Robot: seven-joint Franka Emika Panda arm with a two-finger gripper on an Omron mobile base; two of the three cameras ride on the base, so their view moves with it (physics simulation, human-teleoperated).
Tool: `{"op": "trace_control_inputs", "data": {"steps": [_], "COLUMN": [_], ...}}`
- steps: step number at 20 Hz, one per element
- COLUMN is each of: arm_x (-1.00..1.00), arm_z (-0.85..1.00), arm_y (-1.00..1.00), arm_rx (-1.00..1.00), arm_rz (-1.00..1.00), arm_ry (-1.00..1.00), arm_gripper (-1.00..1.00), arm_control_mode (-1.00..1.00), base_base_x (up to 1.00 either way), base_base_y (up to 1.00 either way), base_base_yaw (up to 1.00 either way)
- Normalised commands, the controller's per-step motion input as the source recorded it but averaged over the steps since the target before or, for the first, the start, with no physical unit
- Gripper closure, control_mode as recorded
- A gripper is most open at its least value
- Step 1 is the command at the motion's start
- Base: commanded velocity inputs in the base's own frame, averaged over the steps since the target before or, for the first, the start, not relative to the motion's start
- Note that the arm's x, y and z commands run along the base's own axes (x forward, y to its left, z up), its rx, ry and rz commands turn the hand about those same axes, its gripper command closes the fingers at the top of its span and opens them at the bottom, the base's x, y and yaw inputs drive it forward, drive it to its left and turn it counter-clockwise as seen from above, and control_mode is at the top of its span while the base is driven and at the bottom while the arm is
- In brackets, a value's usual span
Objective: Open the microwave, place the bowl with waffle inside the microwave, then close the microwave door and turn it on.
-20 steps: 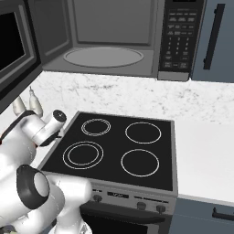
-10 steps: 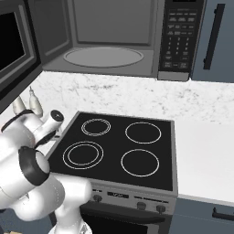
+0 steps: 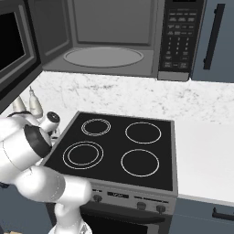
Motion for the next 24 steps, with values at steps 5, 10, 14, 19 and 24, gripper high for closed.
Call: {"op": "trace_control_inputs", "data": {"steps": [5,10,14,19,24], "arm_x": [0.16,0.20,0.08,0.00,-0.02], "arm_z": [-0.23,-0.17,-0.05,0.00,0.00], "arm_y": [0.02,0.27,0.23,0.00,-0.08], "arm_rx": [-0.02,-0.02,-0.01,0.00,0.00], "arm_rz": [0.00,-0.02,-0.01,0.00,0.00], "arm_ry": [0.02,0.05,0.03,0.00,-0.02], "arm_gripper": [-1.00,-1.00,1.00,1.00,1.00], "arm_control_mode": [-1.00,-1.00,-1.00,-1.00,-1.00], "base_base_x": [0.00,0.00,0.00,0.00,0.00], "base_base_y": [0.00,0.00,0.00,0.00,0.00], "base_base_yaw": [0.00,0.00,0.00,0.00,0.00]}}
